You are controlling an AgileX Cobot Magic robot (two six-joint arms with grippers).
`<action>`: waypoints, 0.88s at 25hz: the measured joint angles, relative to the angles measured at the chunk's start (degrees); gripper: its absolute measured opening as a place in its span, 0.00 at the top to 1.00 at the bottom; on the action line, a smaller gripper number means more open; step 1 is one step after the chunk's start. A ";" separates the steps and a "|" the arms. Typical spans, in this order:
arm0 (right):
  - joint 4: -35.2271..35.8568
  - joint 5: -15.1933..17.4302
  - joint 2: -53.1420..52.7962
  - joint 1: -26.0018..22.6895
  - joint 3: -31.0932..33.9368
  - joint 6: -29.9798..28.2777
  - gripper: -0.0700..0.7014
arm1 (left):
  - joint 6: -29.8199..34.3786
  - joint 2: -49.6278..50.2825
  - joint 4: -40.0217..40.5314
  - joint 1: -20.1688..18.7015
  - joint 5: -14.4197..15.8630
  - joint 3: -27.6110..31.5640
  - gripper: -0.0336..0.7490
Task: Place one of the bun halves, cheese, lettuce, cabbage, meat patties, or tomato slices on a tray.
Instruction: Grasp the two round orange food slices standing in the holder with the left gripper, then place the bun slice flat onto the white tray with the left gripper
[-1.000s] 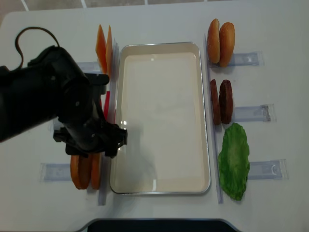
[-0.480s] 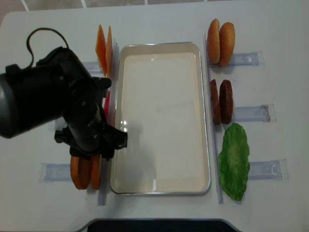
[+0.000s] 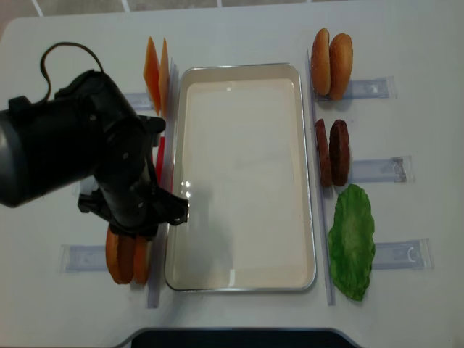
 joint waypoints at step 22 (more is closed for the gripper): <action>0.00 0.00 0.00 0.00 0.00 0.00 0.24 | 2.05 -13.88 -8.78 -3.73 -7.63 0.08 0.77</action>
